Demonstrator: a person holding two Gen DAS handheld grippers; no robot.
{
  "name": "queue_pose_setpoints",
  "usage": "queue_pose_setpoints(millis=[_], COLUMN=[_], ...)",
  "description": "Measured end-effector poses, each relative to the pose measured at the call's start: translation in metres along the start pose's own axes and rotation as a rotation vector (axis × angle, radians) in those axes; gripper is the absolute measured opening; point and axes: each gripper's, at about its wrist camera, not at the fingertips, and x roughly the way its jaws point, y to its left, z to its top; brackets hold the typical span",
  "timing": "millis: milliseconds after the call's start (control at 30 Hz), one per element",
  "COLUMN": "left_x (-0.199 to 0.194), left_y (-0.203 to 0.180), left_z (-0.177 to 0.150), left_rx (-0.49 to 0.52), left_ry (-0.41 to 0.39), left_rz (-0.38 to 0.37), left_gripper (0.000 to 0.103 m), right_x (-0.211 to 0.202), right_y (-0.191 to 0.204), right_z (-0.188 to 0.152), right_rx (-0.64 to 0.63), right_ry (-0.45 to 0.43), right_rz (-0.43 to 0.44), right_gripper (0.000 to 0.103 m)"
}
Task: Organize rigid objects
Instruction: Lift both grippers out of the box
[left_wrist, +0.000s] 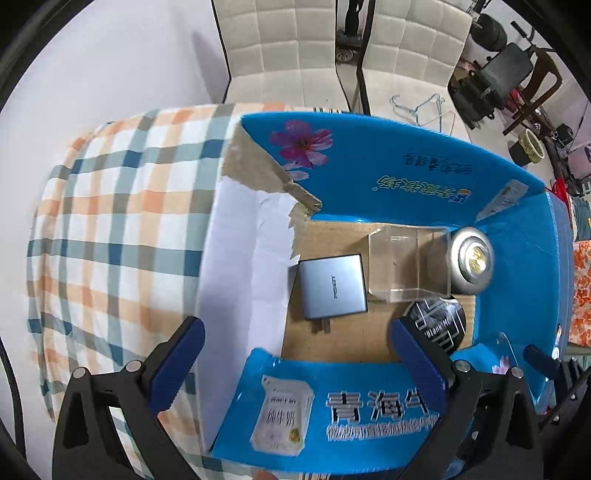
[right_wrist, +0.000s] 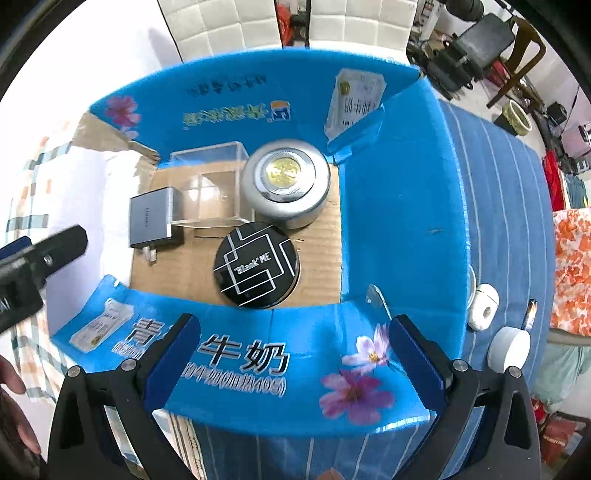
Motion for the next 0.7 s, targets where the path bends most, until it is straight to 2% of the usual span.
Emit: queue_pose_setpoints(millis=[333, 700], left_x=[-0.038, -0.125], left_y=[-0.012, -0.02], left_z=[-0.028, -0.058], left_rx=[0.019, 0.022], left_ry=[-0.077, -0.218], left_rz=[0.012, 0.007], left_gripper=[0.103, 0.103], right_x=[-0.061, -0.146], right_y=[-0.006, -0.016], right_z=[-0.025, -0.056], right_rx=[0.0, -0.033], right_ry=[-0.1, -0.227], right_rz=[0.036, 0.068], right_gripper=[0.103, 0.103])
